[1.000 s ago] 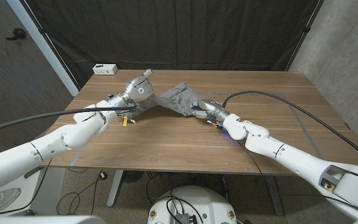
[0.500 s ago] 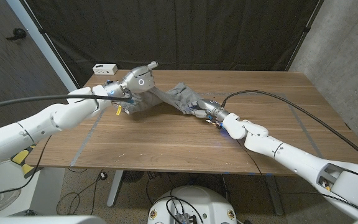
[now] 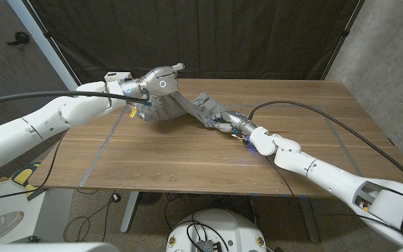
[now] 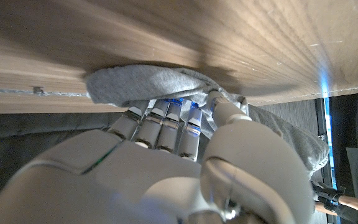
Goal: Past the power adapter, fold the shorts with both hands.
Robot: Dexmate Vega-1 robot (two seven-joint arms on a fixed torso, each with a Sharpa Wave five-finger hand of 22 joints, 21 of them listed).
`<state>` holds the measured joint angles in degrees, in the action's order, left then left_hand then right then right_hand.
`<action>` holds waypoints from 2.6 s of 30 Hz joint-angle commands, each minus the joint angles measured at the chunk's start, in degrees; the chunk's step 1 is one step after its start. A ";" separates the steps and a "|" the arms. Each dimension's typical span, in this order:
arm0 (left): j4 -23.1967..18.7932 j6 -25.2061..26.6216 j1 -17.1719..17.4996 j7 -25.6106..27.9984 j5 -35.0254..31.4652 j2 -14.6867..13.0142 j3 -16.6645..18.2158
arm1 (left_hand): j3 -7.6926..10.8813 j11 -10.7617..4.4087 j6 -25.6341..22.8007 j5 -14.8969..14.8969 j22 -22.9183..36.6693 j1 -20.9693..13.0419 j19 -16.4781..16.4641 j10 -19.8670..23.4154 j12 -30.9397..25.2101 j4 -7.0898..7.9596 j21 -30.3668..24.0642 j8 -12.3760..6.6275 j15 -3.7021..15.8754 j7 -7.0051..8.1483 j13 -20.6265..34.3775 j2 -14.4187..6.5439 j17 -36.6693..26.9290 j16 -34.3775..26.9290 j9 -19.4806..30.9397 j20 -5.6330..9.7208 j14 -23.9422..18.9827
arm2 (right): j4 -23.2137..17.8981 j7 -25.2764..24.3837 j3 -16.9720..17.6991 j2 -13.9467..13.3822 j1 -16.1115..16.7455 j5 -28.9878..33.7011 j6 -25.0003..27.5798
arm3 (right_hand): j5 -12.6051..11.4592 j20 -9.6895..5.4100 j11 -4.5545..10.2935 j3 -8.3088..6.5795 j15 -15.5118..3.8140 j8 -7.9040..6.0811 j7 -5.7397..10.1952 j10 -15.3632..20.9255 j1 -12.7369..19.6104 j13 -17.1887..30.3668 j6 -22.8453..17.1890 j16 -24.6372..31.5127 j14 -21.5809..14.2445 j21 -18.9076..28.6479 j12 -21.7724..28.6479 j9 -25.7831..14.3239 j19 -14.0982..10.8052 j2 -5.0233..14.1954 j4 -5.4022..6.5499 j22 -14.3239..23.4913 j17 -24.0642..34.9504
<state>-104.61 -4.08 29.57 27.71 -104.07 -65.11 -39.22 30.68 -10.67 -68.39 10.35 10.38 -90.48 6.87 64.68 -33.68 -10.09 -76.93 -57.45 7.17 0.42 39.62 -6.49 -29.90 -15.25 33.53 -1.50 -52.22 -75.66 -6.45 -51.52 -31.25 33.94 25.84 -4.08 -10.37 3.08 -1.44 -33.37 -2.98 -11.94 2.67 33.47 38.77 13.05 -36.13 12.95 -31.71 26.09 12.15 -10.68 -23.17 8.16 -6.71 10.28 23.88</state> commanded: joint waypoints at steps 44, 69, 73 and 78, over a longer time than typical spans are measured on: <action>28.54 -15.80 -41.10 27.09 -7.63 20.06 -30.83 | -0.85 -0.92 2.76 0.83 0.00 1.82 0.98 -2.96 6.12 0.32 -2.07 -0.50 6.36 -3.35 -4.71 -1.02 -1.42 3.77 0.21 0.61 2.50 | 9.26 -3.36 -2.02 3.24 -3.79 -2.05 -1.16 | 0.04 0.73 -0.13 -0.37 -2.70 0.41 0.03 0.13 0.37 -0.22 -0.13 0.41 -0.18 -0.03 -0.23 -0.13 -1.28 0.82 -0.95 0.23 -0.37; 56.40 -4.19 -56.97 36.28 5.51 38.12 -62.52 | -1.27 -0.88 3.86 1.23 -0.03 2.61 1.48 -4.22 8.02 0.32 -2.48 -0.73 6.37 -3.68 -5.06 -1.55 -0.15 3.82 0.06 1.16 3.54 | 0.59 0.66 -2.62 0.45 -0.58 -0.11 4.97 | 0.03 0.78 -0.06 -0.38 -2.74 0.52 -0.04 0.05 0.46 -0.32 -0.04 0.35 -0.18 -0.11 -0.30 -0.13 -1.43 0.46 -1.38 0.22 -0.76; 60.48 -2.41 -57.79 36.28 8.23 40.98 -66.38 | -1.29 -0.88 4.03 1.26 -0.05 2.75 1.51 -4.39 8.21 0.32 -2.53 -0.53 6.37 -3.88 -5.05 -1.65 0.05 3.88 -0.19 1.15 3.94 | -0.65 1.26 -2.68 0.16 -0.20 0.41 6.20 | 0.03 0.83 0.02 -0.37 -2.73 0.53 -0.07 0.00 0.47 -0.34 -0.05 0.35 -0.19 -0.13 -0.33 -0.13 -1.44 0.39 -1.45 0.22 -0.83; 66.99 -1.08 -56.80 36.28 9.99 45.57 -67.96 | -1.27 -0.89 4.41 1.29 -0.07 2.83 1.53 -4.60 8.51 0.28 -2.57 -0.47 6.37 -3.93 -5.15 -1.74 0.08 3.74 -0.12 1.17 4.12 | -1.36 1.62 -2.81 0.17 -0.20 1.02 6.90 | 0.03 0.85 -0.22 -0.34 -2.68 0.55 -0.04 0.03 0.50 -0.36 -0.02 0.34 -0.22 -0.16 -0.33 -0.13 -1.47 0.24 -1.58 0.21 -0.92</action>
<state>-49.23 -9.20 -25.43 63.20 -100.13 -27.61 -98.64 29.54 -9.82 -67.83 11.25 10.12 -88.08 7.89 61.99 -25.46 -9.83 -79.26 -57.84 6.05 -0.11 34.50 -8.00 -29.73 -11.44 33.33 -0.49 -48.43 -74.55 -6.40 -53.93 -30.57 32.89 25.79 0.51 -10.38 1.82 -1.42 -33.66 -2.97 -11.43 2.67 33.45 38.77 12.38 -36.13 12.85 -31.09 25.43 11.66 -10.68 -22.07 8.62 -7.85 10.07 22.83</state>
